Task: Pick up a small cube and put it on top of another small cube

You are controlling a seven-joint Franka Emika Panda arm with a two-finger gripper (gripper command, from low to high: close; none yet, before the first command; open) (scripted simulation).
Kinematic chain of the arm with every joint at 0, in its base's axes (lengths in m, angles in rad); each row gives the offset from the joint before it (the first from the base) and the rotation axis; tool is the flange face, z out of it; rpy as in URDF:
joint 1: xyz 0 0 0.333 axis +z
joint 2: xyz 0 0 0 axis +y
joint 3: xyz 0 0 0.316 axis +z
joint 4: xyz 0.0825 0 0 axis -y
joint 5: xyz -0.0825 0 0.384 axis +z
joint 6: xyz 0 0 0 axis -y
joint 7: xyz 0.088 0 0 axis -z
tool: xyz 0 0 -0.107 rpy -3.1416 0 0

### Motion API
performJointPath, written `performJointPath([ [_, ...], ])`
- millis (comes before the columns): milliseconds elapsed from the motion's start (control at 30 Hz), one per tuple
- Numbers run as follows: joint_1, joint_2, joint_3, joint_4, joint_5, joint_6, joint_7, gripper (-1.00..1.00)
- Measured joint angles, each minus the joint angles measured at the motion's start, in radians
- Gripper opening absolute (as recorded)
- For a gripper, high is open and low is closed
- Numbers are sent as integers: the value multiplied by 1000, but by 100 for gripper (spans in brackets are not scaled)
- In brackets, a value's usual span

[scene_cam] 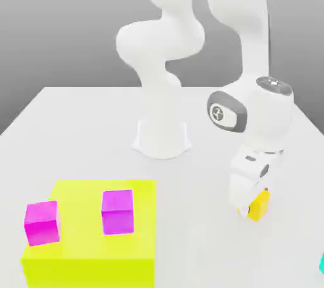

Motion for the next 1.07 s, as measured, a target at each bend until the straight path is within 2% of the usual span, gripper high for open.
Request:
performJointPath([
  [133, 0, -1, 0, 0, -2, -1, 2, -100],
  [367, -58, -232, 96, -42, 164, -189, -123, -100],
  [433, -64, -280, 51, -10, 176, -267, -183, -100],
  [533, -204, -338, -44, 63, 168, -395, -283, -100],
  [800, -423, -463, -279, 255, 129, -712, -536, -100],
  [933, -450, -378, -320, 242, 150, -616, -592, -100],
  [967, -451, -358, -322, 234, 155, -589, -597, 100],
  [1067, -451, -358, -322, 234, 155, -589, -597, 100],
])
